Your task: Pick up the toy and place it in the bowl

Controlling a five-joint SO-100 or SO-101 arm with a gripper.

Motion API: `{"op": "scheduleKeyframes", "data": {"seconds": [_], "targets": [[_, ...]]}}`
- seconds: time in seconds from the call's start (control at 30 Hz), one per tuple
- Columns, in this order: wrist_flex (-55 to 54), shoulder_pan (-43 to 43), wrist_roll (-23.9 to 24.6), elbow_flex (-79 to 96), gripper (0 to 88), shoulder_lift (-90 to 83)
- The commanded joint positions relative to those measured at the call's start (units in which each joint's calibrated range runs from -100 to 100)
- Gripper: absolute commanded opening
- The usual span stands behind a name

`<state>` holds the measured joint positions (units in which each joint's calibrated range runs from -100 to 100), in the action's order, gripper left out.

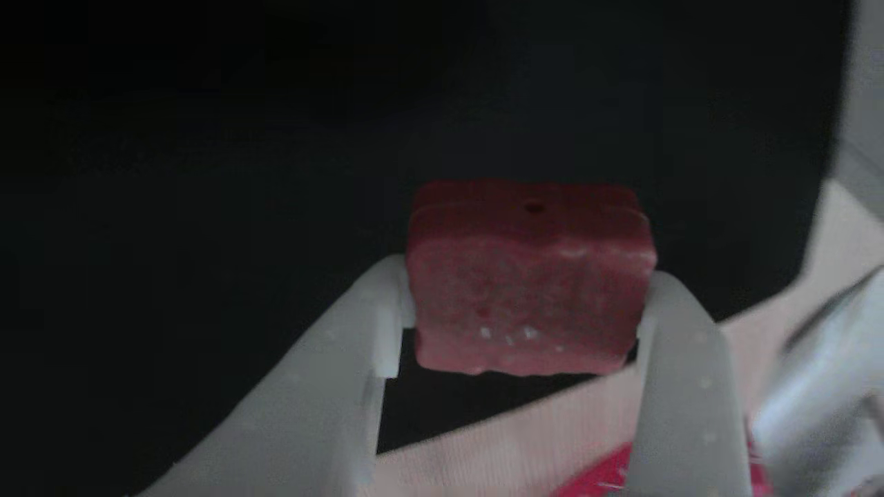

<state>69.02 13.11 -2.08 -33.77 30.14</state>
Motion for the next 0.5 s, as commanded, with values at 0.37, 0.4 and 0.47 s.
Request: {"op": "scheduleKeyframes", "data": {"seconds": [0.37,0.4,0.47], "targets": [[-7.63,-23.61,14.09,40.58,2.3,-42.86],[-8.47,-25.36,14.82,43.46,2.3,-45.11],[-10.08,-28.88,16.18,48.87,2.3,-49.19]]}}
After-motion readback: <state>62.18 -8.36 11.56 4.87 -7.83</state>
